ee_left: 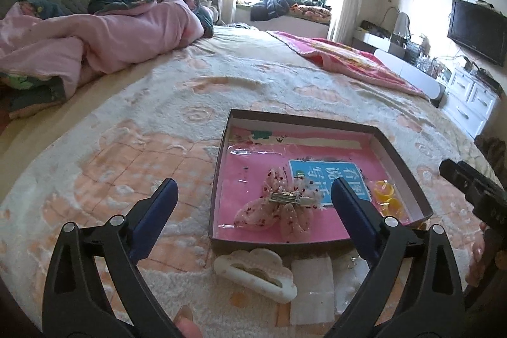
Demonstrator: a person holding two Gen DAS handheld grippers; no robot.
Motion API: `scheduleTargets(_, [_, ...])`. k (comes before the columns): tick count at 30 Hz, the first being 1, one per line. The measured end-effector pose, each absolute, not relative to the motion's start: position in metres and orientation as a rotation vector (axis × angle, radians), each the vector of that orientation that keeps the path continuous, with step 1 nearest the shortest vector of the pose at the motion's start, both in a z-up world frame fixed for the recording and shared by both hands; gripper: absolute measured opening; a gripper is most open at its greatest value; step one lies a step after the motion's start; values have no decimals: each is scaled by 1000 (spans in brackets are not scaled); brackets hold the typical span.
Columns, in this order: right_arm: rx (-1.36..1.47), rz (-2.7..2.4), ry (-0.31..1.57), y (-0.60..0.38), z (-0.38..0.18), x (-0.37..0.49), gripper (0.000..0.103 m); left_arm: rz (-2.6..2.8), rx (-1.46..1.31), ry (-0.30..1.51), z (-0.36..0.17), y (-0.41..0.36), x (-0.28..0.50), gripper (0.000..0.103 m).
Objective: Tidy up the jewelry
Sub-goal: 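Open the left tool over the tray while the right tool releases the bangle bag, then grasp the pink pom-pom keychain with the left tool while the right tool grasps the pearl bag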
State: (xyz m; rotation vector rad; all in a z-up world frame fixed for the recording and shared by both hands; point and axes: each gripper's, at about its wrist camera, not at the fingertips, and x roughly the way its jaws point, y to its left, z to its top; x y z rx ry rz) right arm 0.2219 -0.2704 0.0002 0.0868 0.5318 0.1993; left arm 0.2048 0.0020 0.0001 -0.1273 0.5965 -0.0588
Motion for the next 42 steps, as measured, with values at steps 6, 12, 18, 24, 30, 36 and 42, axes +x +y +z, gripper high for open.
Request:
scheduleTargets(6, [62,202,493,-267,2,197,91,-60,-119,529,12,4,182,92])
scheduleTargets(12, [49,214,463,-267,8,173,91,-64,-121,490,17,10,158,92])
scheduleTargets(18, [15,226,456,-262,10,156,92,-48,-145,467,20,21,140,92])
scheduleTargets(24, [8,237,464,-260,5,139,92,-30,-142,474,13,28,120,92])
scheduleTargets(30, [-11,256,478,-254,1,127,92,-55,-117,492,7,26,100,92])
scheduleTargets(36, [-33,272,486,-250,-5,113,92,-85,-101,533,-5,23,87,92])
scheduleTargets(42, [-47,268,516,-252,-16,104,92,-123,-93,576,-18,14,81,92])
